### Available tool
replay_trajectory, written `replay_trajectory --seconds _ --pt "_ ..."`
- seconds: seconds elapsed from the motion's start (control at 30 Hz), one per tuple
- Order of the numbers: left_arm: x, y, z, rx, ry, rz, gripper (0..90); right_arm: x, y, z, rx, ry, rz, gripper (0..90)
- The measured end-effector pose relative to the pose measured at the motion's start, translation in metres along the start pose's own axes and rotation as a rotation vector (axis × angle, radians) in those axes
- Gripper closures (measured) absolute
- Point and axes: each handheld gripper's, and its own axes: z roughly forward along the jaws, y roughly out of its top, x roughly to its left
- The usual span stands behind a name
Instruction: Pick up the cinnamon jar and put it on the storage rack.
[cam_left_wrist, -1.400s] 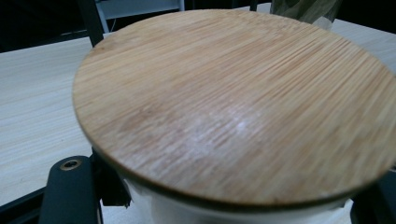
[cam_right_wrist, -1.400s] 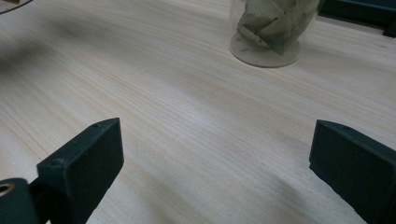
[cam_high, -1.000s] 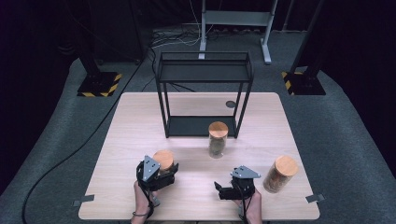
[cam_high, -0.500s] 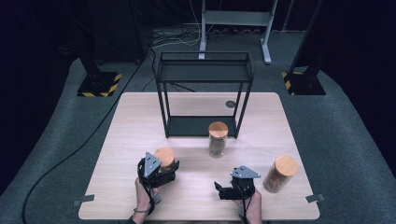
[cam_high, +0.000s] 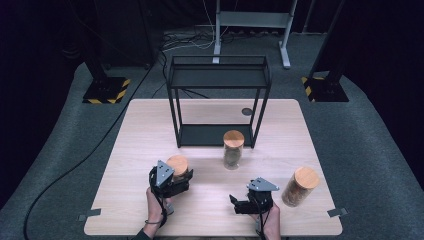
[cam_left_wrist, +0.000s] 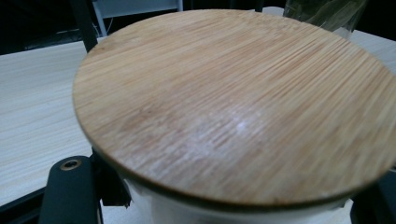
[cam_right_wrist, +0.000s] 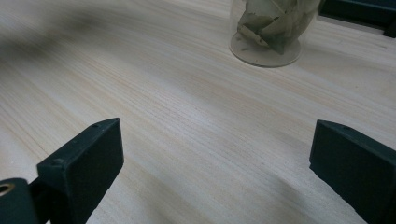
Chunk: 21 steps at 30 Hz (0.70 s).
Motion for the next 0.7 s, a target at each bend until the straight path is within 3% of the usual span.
replay_trajectory --seconds 0.7 --pt "-0.001 0.006 0.014 0.005 -0.001 0.0 25.4 0.0 0.0 0.0 -0.004 0.001 -0.003 2.3"
